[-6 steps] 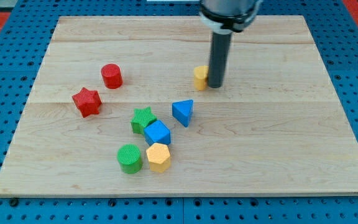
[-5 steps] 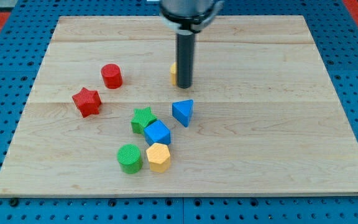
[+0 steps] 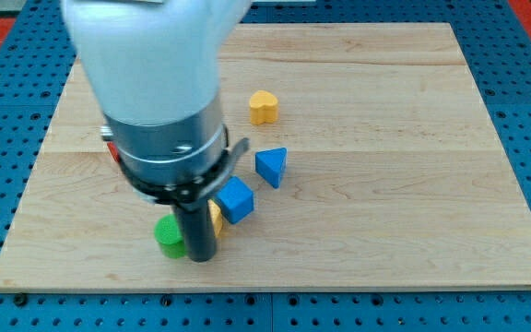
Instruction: Push the hexagon close to the triangle
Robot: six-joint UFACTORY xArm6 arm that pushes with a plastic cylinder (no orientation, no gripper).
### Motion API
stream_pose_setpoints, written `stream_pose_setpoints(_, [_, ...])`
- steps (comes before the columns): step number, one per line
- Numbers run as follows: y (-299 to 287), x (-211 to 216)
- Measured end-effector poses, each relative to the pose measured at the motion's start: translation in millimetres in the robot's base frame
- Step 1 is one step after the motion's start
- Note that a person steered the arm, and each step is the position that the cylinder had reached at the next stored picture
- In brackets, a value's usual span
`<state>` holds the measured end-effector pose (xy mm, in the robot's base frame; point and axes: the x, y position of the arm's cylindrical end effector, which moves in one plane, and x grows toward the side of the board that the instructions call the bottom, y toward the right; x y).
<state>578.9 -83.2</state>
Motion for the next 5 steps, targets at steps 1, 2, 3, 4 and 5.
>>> stream_pose_setpoints(1, [-18, -17])
stream_pose_setpoints(2, [-23, -38])
stream_pose_setpoints(3, [-13, -50])
stream_pose_setpoints(4, [-2, -80])
stream_pose_setpoints(5, [27, -93])
